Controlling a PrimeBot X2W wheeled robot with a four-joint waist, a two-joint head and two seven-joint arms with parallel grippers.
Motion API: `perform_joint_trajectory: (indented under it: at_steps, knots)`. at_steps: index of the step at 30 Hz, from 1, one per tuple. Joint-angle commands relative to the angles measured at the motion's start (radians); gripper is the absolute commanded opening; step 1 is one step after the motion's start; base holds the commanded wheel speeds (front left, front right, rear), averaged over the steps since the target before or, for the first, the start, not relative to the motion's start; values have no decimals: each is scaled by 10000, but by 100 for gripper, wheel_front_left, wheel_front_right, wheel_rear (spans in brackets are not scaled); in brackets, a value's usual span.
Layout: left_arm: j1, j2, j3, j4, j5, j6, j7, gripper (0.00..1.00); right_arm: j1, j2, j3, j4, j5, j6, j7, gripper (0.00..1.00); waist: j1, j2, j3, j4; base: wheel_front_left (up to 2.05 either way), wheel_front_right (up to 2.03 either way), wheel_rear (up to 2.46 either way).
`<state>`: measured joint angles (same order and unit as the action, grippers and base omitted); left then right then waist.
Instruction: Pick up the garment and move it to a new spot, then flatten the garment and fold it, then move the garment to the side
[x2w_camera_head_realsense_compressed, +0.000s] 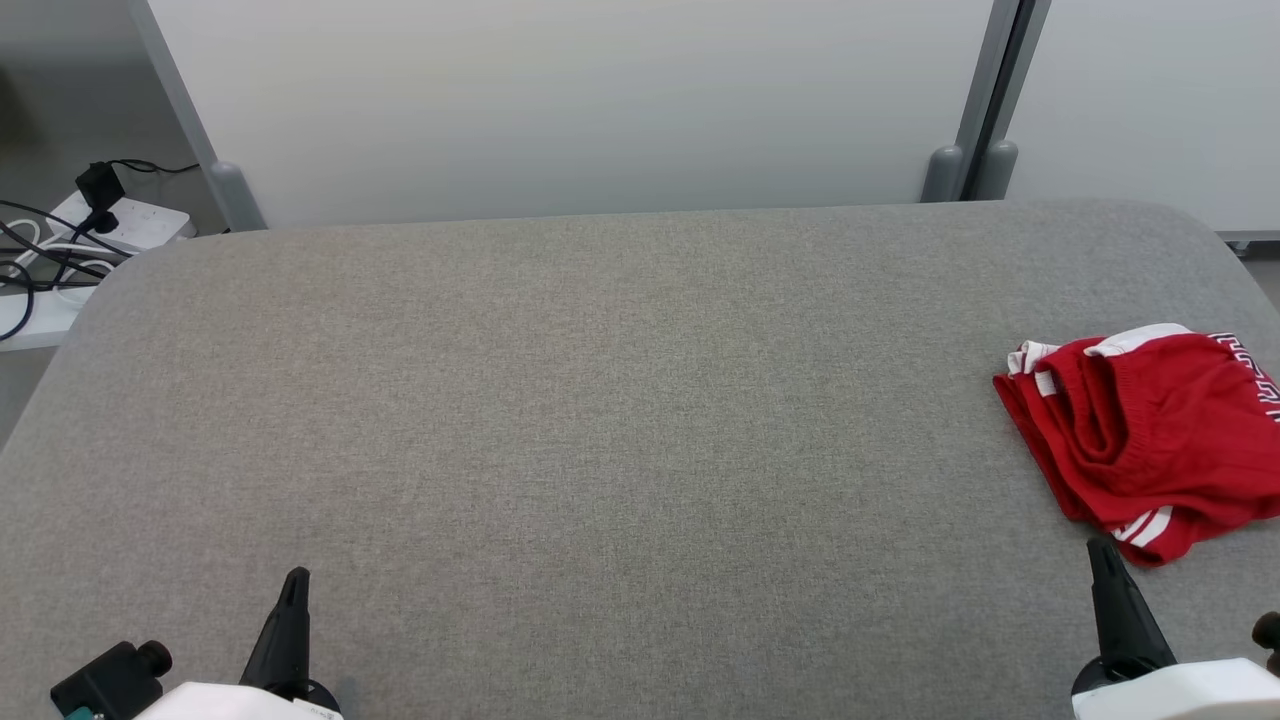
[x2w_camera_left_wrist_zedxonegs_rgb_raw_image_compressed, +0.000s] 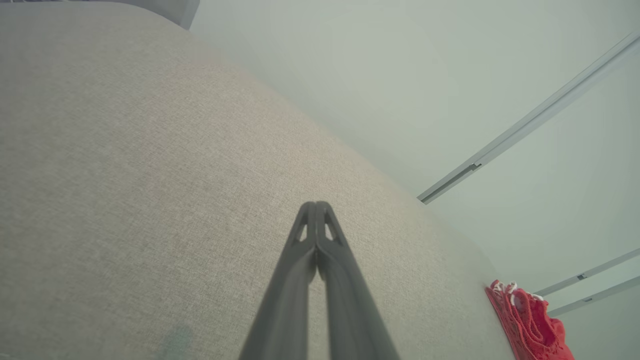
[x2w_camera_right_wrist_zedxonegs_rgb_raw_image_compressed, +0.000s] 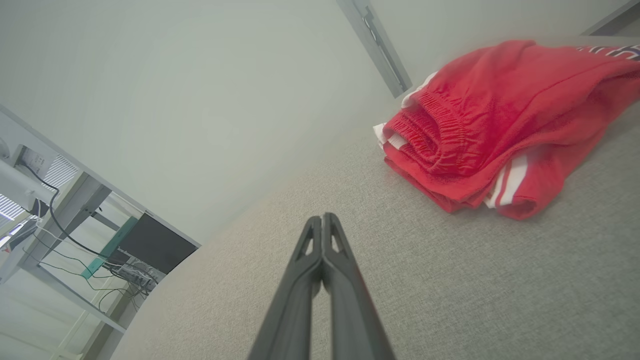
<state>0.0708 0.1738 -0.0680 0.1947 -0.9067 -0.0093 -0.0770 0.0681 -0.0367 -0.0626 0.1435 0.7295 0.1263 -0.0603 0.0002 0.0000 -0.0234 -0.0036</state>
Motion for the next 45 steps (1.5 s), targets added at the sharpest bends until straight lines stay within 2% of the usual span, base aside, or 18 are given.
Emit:
perform_joint_trajectory:
  at_steps: [1,45]
  knots:
    - [-581,93,278,-205,-243,-94,59,0,-439,-182,1,-209,309,25,110,0,-1,0,4,0,0,0,0]
    - [-1316,-714,1220,228,-4354,-774,1184,0,-1229,-249,-179,526,5571,37,992,0,-1,0,163,22,0,0,0]
